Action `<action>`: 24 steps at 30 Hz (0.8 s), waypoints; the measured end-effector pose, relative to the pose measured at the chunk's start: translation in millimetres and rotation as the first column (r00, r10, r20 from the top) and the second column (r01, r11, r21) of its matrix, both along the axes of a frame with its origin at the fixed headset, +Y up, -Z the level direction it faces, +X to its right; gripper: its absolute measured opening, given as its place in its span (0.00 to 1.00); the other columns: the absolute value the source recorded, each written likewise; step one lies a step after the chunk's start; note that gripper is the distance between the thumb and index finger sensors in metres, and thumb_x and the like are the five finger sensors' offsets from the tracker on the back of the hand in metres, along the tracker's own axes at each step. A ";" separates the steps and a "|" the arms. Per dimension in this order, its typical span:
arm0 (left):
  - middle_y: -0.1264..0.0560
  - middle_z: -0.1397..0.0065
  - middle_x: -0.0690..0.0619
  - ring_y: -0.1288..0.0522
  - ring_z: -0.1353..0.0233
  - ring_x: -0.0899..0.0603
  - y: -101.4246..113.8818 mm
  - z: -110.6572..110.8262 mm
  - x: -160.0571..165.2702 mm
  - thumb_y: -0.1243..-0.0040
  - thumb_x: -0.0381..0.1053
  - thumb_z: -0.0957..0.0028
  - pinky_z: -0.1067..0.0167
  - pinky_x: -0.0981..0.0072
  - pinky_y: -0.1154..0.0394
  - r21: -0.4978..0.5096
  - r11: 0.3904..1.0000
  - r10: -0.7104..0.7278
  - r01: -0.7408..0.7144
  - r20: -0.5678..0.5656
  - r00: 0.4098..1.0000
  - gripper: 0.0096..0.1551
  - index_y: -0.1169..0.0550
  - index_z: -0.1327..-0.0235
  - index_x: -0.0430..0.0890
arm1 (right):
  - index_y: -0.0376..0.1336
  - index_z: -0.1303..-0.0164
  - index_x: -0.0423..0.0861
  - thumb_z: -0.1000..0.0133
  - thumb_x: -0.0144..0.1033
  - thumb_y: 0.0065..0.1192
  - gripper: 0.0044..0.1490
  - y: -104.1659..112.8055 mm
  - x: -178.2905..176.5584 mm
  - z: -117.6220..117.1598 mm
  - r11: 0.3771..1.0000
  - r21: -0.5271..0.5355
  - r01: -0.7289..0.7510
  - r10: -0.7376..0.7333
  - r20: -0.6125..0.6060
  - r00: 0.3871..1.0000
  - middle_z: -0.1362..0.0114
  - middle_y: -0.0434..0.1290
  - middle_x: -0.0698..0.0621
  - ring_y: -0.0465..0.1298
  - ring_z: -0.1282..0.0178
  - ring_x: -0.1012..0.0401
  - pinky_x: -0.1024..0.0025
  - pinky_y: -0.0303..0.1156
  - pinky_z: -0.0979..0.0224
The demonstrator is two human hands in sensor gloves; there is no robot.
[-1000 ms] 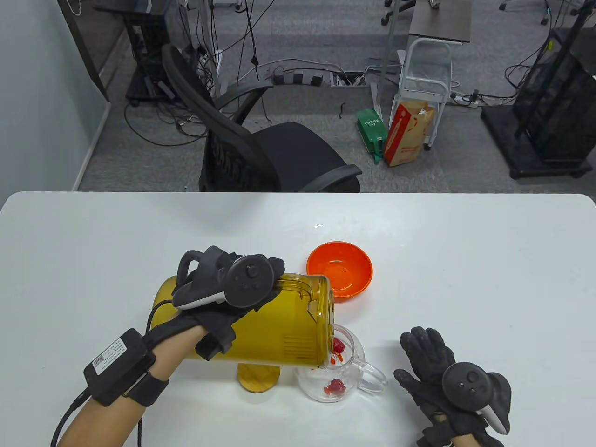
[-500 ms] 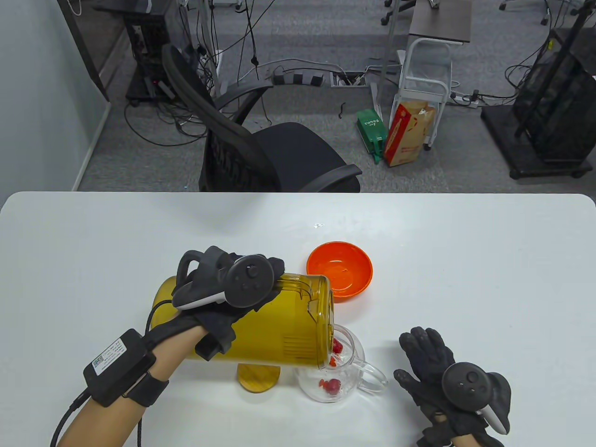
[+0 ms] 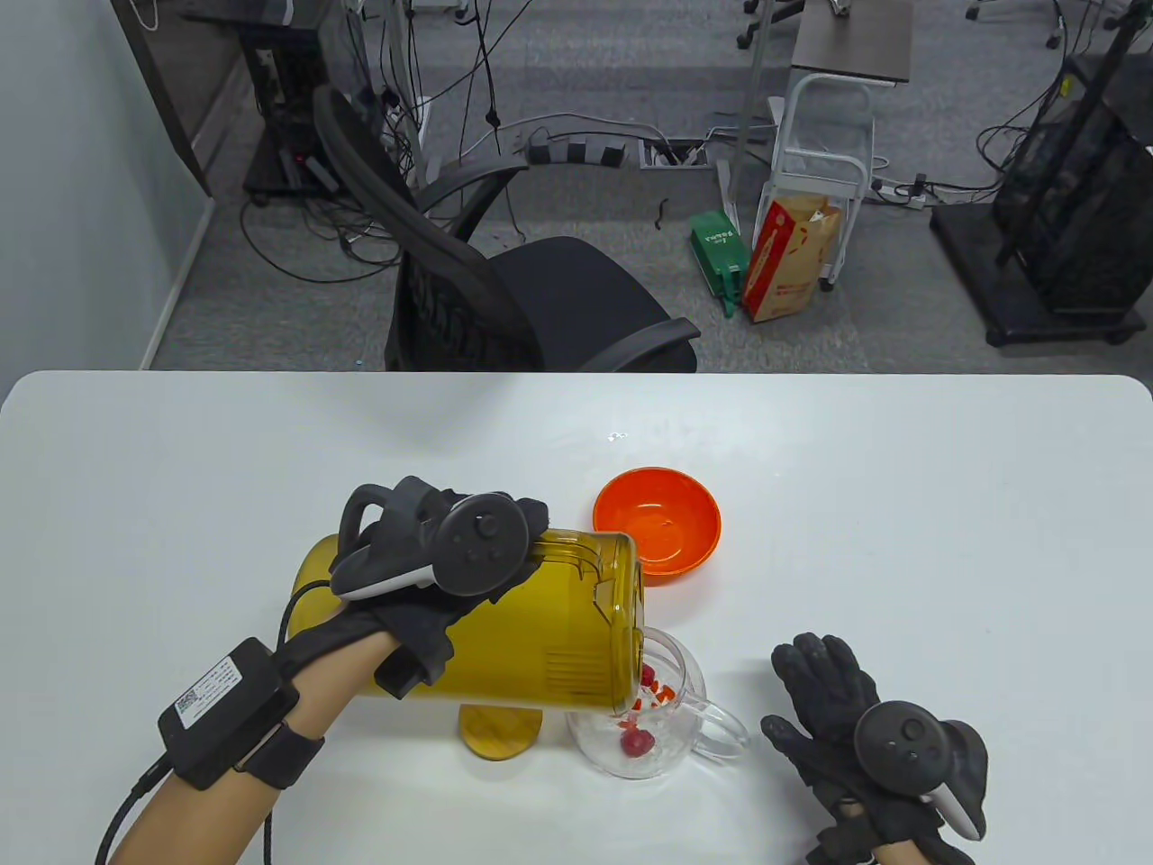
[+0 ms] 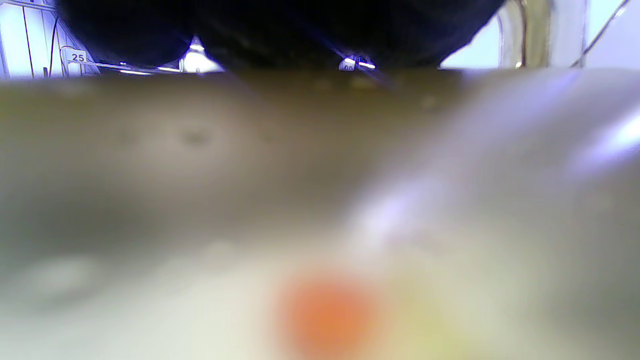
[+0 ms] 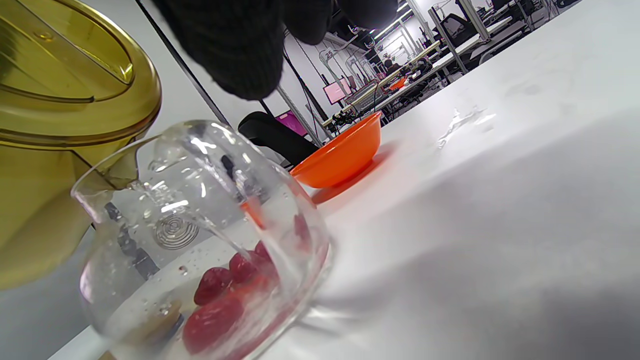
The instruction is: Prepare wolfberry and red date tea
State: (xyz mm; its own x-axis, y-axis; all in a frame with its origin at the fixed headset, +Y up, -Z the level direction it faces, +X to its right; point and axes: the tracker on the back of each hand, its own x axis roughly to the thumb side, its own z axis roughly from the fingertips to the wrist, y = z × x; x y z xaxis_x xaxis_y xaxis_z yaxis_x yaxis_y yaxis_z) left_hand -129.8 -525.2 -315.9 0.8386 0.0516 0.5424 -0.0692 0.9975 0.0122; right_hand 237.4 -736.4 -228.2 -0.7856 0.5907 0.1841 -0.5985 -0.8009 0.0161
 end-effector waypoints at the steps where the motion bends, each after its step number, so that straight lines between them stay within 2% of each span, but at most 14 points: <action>1: 0.19 0.60 0.49 0.19 0.67 0.48 0.1 0.1 -0.1 0.39 0.56 0.39 0.57 0.51 0.21 0.000 1.000 0.000 0.000 0.000 1.000 0.17 0.26 0.49 0.46 | 0.50 0.15 0.44 0.40 0.43 0.68 0.47 0.1 0.0 0.0 1.000 0.001 0.000 0.000 0.000 1.000 0.11 0.49 0.41 0.43 0.14 0.43 0.40 0.43 0.19; 24: 0.19 0.60 0.49 0.19 0.67 0.49 1.8 1.4 0.3 0.39 0.56 0.39 0.57 0.51 0.20 0.002 1.000 -0.007 0.007 0.001 1.000 0.17 0.26 0.49 0.46 | 0.50 0.15 0.44 0.40 0.43 0.68 0.47 0.2 -0.7 0.2 1.000 -0.003 0.001 -0.001 -0.004 1.000 0.11 0.49 0.40 0.43 0.14 0.43 0.40 0.43 0.19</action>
